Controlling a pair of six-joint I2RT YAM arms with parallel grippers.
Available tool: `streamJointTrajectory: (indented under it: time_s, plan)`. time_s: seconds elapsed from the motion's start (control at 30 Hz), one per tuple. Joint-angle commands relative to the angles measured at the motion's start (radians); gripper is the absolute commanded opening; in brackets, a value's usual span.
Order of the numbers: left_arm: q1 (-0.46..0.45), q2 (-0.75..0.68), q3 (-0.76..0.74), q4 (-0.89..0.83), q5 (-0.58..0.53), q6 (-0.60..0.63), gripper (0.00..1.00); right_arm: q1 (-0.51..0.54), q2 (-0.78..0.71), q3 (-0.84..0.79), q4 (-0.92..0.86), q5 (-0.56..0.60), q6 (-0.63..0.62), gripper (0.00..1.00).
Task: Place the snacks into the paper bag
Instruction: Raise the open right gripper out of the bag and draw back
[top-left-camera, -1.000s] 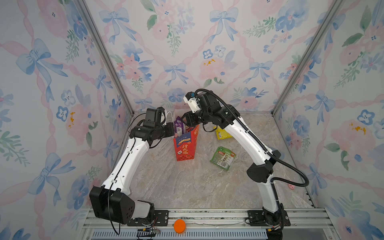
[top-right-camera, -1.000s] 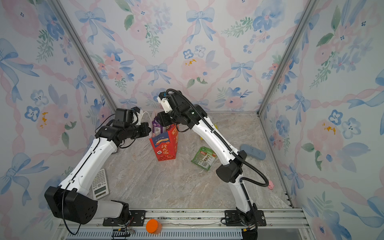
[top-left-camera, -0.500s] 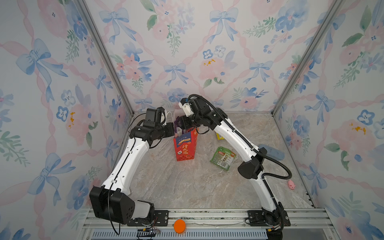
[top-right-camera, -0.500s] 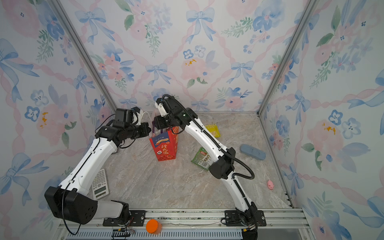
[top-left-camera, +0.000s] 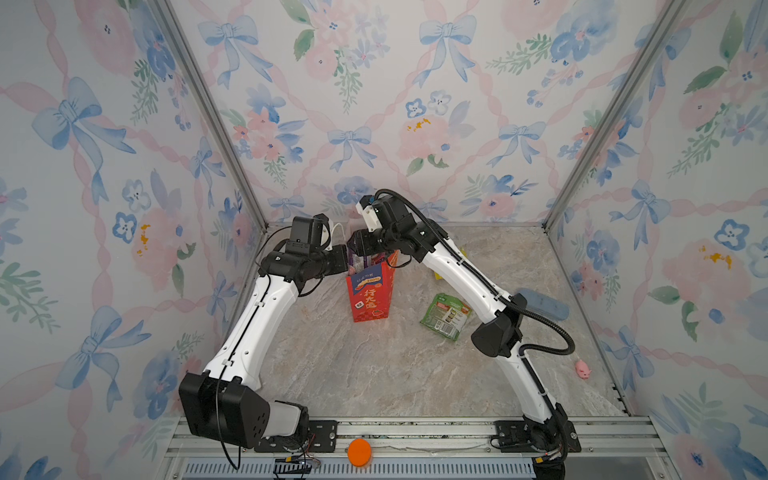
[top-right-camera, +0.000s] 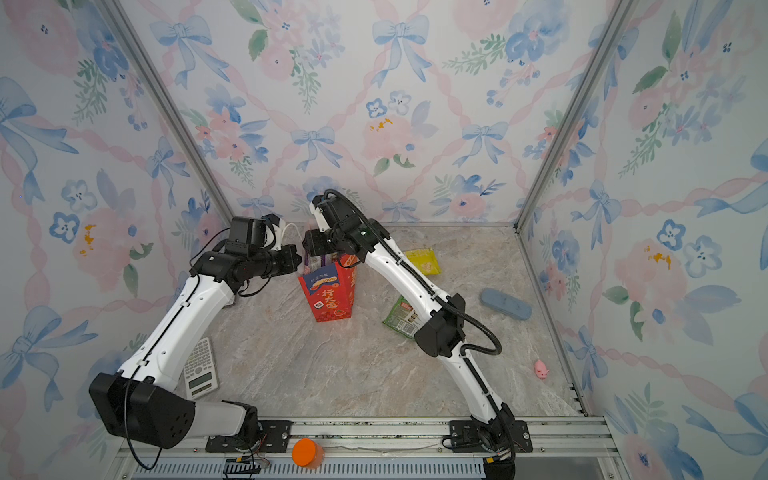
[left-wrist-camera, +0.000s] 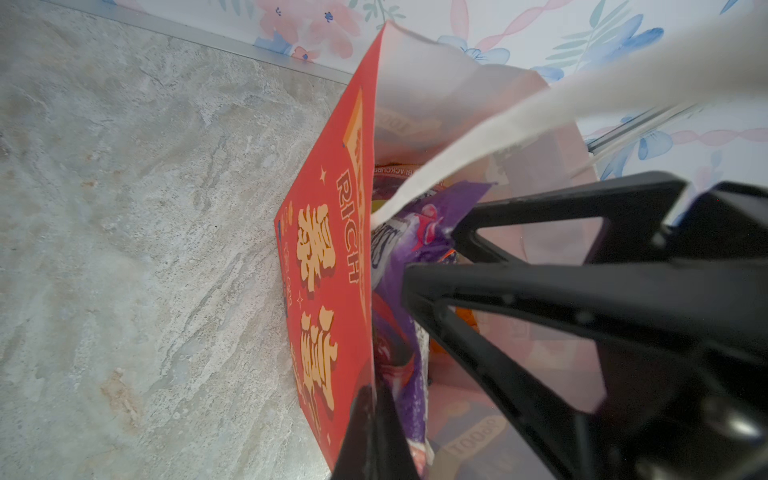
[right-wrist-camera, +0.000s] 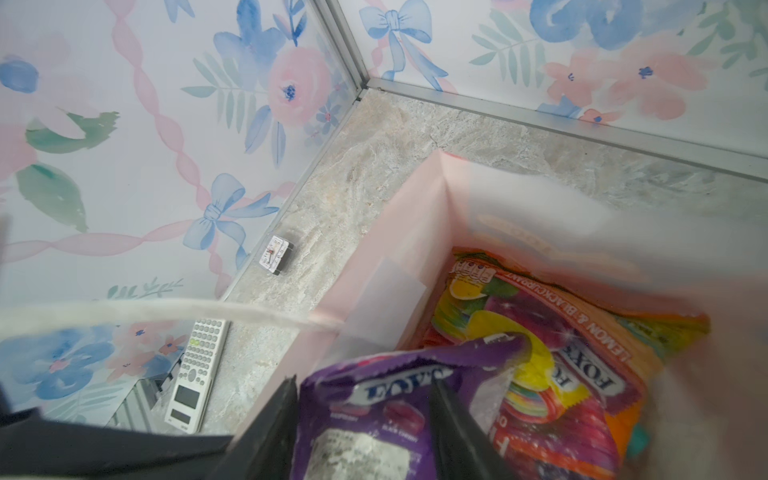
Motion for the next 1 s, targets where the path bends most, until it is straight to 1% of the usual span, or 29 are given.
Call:
streamJointTrajectory:
  time_s: [0.0, 0.1, 0.2, 0.3, 0.4, 0.5, 0.57, 0.67, 0.8, 0.97]
  plan:
    - [0.006, -0.014, -0.018, -0.038, 0.001, 0.0, 0.0, 0.01, 0.04, 0.014, -0.01, 0.066, 0.022, 0.5]
    - [0.007, -0.016, -0.017, -0.037, -0.001, -0.001, 0.0, 0.009, 0.045, 0.013, -0.042, 0.134, 0.012, 0.47]
    - [0.007, -0.015, -0.019, -0.038, -0.001, 0.0, 0.0, 0.003, 0.041, 0.009, -0.051, 0.157, 0.008, 0.48]
    - [0.007, -0.016, -0.019, -0.038, -0.001, 0.001, 0.0, -0.008, 0.015, 0.011, -0.026, 0.116, 0.022, 0.52]
    - [0.007, -0.018, -0.017, -0.038, -0.001, 0.002, 0.0, -0.009, -0.044, 0.003, 0.025, 0.057, 0.0, 0.59]
    - [0.01, -0.021, -0.017, -0.038, -0.004, 0.004, 0.0, -0.012, -0.123, -0.045, 0.084, -0.032, -0.001, 0.66]
    - [0.01, -0.026, -0.02, -0.038, -0.005, 0.004, 0.0, -0.014, -0.184, -0.092, 0.12, -0.072, 0.001, 0.69]
    - [0.012, -0.027, -0.022, -0.038, -0.005, 0.002, 0.0, -0.013, -0.289, -0.199, 0.179, -0.096, -0.006, 0.73]
    - [0.014, -0.028, -0.02, -0.038, -0.004, 0.004, 0.0, -0.02, -0.443, -0.401, 0.259, -0.099, -0.007, 0.82]
    - [0.017, -0.034, -0.024, -0.037, -0.006, 0.004, 0.0, -0.054, -0.66, -0.741, 0.328, -0.01, -0.001, 0.92]
